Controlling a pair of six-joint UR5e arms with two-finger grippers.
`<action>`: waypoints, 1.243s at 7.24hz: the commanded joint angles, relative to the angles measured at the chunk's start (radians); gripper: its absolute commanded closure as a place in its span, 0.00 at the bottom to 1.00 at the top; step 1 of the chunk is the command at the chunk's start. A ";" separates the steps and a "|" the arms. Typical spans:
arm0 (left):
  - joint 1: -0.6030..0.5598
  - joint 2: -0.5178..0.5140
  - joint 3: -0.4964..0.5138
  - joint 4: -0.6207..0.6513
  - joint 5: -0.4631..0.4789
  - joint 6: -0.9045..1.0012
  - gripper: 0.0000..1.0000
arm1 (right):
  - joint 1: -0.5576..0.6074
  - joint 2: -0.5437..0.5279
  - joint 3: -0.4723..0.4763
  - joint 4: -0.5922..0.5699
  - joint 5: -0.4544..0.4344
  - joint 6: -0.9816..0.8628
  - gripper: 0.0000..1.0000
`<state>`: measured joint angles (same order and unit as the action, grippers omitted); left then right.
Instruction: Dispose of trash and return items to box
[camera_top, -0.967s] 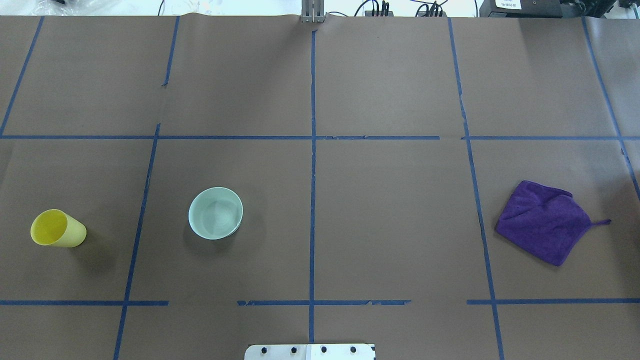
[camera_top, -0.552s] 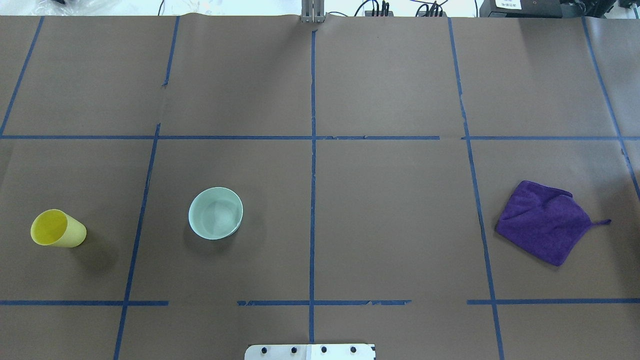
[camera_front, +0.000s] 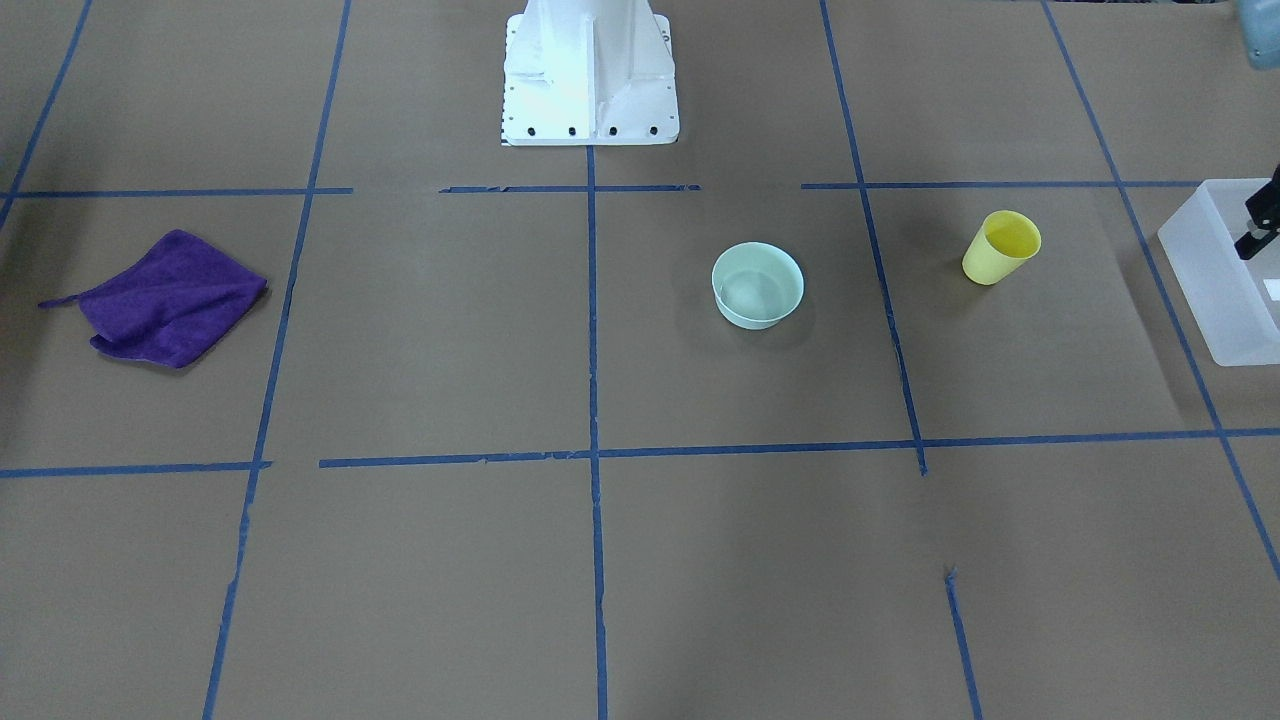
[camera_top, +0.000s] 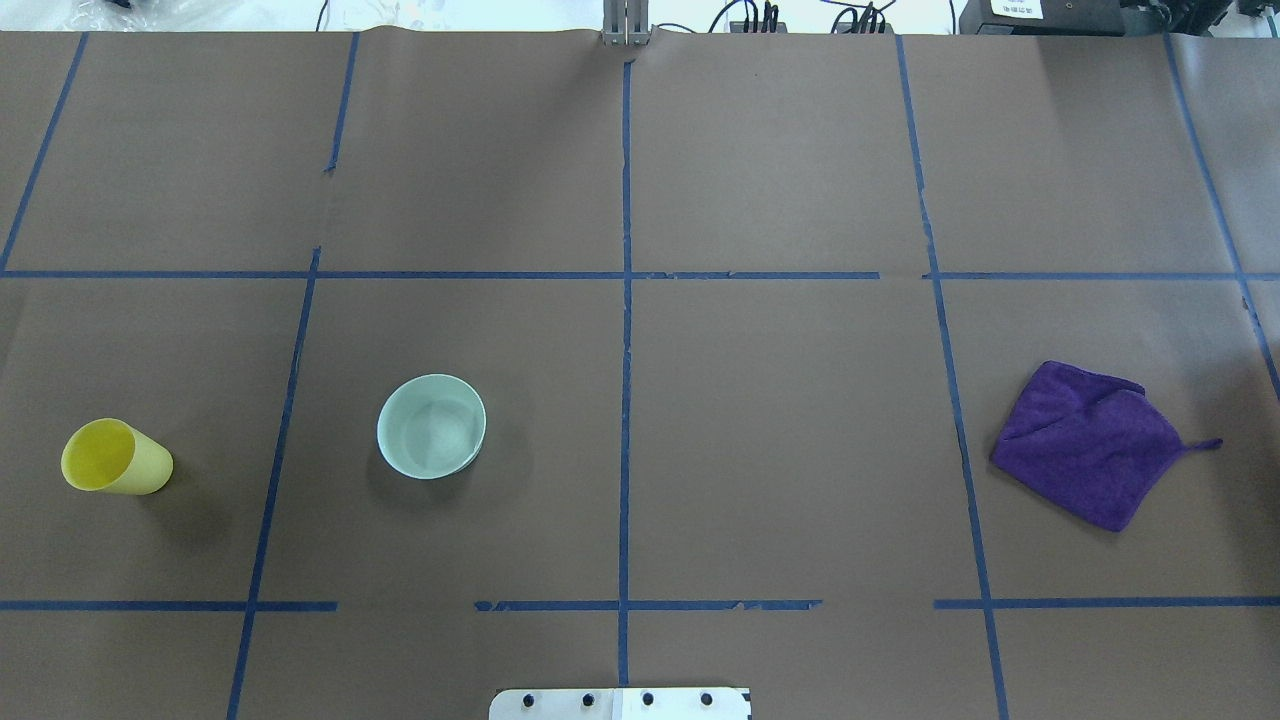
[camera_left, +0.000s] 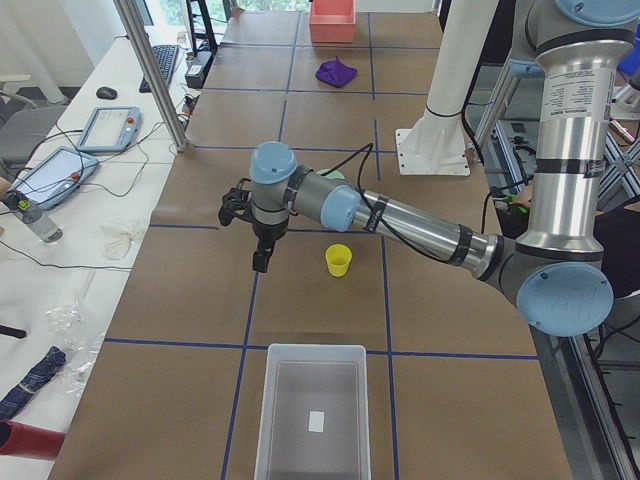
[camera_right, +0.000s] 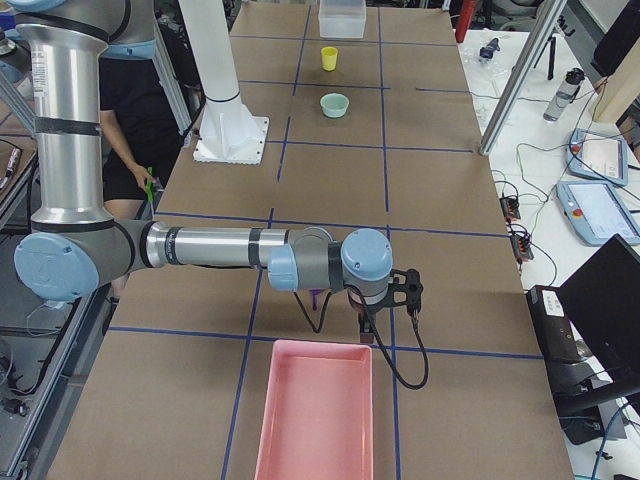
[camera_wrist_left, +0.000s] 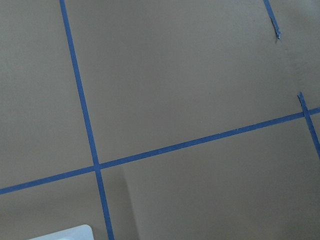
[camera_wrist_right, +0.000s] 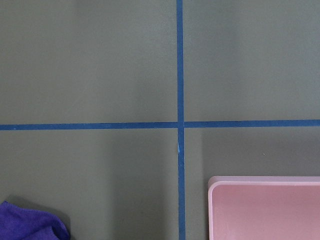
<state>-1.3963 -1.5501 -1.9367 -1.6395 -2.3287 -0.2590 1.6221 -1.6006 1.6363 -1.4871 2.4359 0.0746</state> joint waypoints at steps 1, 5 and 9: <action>0.100 0.109 -0.076 -0.134 0.017 -0.254 0.00 | -0.004 0.002 0.000 -0.001 -0.001 0.001 0.00; 0.319 0.288 -0.024 -0.577 0.103 -0.618 0.00 | -0.002 -0.007 -0.003 0.001 0.003 0.002 0.00; 0.505 0.280 0.022 -0.661 0.218 -0.755 0.00 | -0.004 -0.002 -0.001 0.001 0.005 0.004 0.00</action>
<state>-0.9615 -1.2675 -1.9180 -2.2940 -2.1503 -0.9724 1.6196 -1.6069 1.6351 -1.4860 2.4418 0.0780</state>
